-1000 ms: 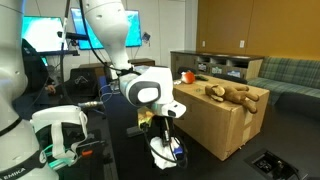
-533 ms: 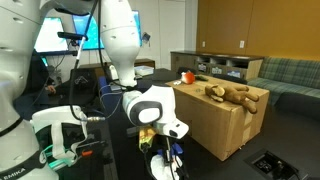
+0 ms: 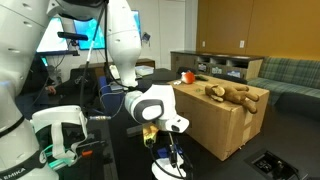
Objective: Pick up all the objects from the box and put them on the table, then pick up all the the objects on the table and put them on the box
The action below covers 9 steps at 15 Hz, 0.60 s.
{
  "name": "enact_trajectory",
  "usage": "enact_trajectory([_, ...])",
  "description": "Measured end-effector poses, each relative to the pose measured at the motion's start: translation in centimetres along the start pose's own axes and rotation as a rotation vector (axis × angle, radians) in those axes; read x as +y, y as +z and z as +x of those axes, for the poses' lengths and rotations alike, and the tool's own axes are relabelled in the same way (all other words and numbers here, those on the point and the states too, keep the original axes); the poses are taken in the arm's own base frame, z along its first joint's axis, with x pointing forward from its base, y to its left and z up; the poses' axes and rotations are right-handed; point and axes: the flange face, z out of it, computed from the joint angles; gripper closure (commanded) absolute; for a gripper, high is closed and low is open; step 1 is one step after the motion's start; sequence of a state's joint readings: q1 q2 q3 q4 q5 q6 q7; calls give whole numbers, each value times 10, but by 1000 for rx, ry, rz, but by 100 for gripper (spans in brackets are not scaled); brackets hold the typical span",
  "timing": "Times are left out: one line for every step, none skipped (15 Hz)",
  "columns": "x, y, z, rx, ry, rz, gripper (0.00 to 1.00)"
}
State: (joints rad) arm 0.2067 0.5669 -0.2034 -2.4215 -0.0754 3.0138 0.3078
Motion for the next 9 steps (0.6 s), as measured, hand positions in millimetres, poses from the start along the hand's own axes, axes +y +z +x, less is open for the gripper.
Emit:
enact_trajectory([-7,-3,1,12,-17,0,0])
enact_trajectory([-16,-6,1,26,-35,2,0])
enact_trajectory([-24,-9,0,39,-53,5,0])
enact_trajectory([-32,-12,0,51,-71,8,0])
enact_trajectory([-40,-13,-2,60,-87,12,0])
enact_trajectory([-48,-15,-3,67,-103,16,0])
enact_trajectory([-54,-16,-4,73,-116,20,0])
enact_trajectory([-60,-17,-6,79,-128,27,1])
enact_trajectory([-64,-18,-6,86,-138,34,0])
